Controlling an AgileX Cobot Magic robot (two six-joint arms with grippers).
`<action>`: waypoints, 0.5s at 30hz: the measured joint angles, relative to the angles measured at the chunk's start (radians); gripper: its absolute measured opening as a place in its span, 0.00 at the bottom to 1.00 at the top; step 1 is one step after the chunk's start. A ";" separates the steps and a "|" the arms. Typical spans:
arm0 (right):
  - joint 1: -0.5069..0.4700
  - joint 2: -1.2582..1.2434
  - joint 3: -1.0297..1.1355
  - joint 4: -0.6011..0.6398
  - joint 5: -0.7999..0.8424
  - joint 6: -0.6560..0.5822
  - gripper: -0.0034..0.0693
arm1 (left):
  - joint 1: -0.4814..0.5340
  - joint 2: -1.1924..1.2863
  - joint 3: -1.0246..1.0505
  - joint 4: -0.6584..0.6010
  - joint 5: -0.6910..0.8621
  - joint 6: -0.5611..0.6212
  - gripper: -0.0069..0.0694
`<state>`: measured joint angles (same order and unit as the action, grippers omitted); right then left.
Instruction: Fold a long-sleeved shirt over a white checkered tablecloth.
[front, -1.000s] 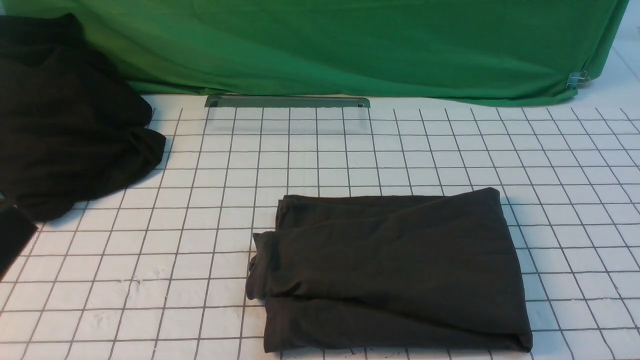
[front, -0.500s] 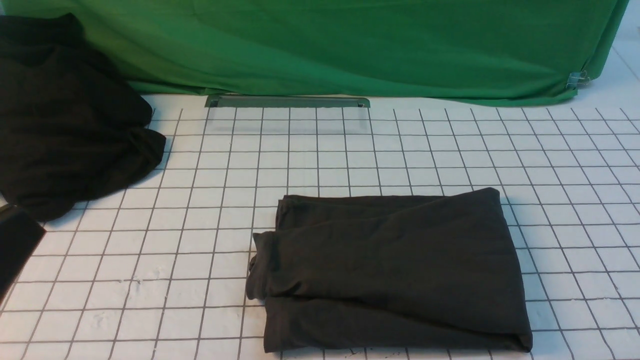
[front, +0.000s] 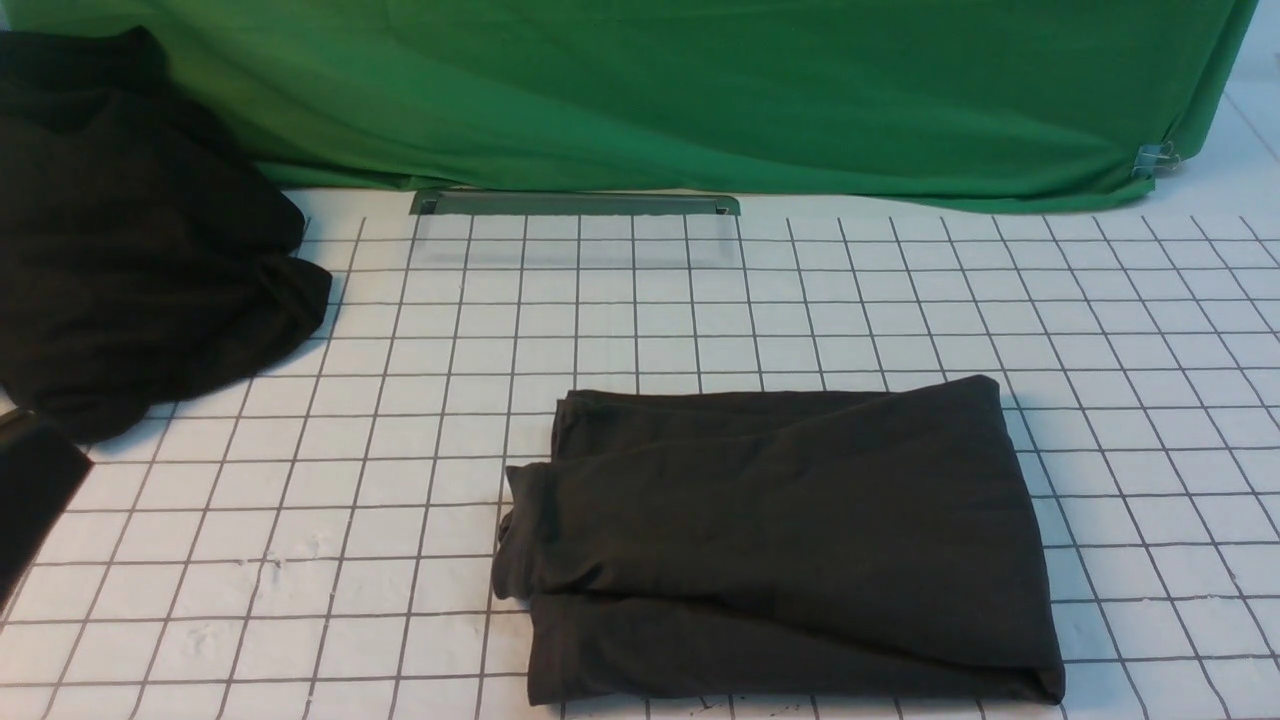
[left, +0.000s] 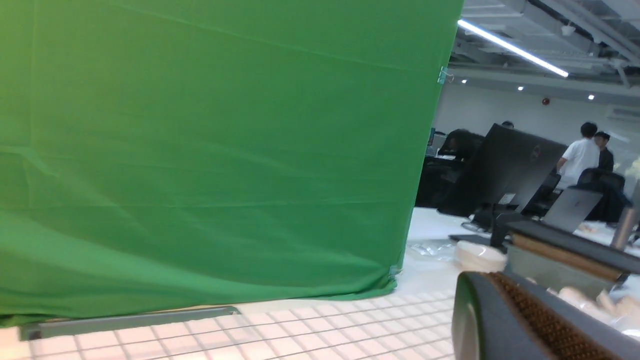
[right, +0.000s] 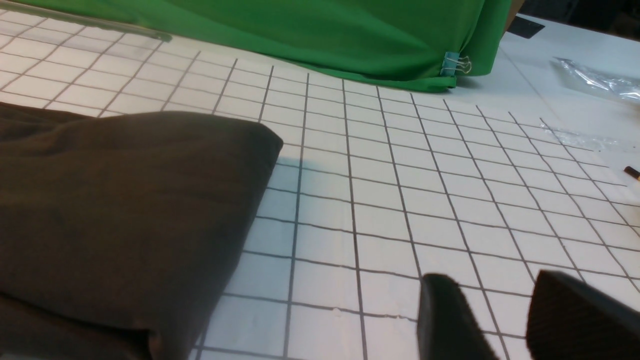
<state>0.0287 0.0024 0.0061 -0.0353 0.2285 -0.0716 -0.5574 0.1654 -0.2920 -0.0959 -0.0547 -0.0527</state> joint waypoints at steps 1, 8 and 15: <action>0.000 0.000 0.000 0.000 0.000 0.000 0.38 | 0.000 0.000 0.000 0.000 0.002 0.000 0.09; 0.000 0.000 0.000 -0.001 0.000 0.000 0.38 | 0.120 0.000 0.057 0.029 0.055 0.121 0.09; 0.000 0.000 0.000 -0.001 0.000 0.000 0.38 | 0.398 -0.040 0.211 0.014 0.055 0.068 0.09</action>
<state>0.0287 0.0024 0.0061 -0.0364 0.2285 -0.0716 -0.1597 0.1259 -0.0814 -0.0817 0.0000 0.0153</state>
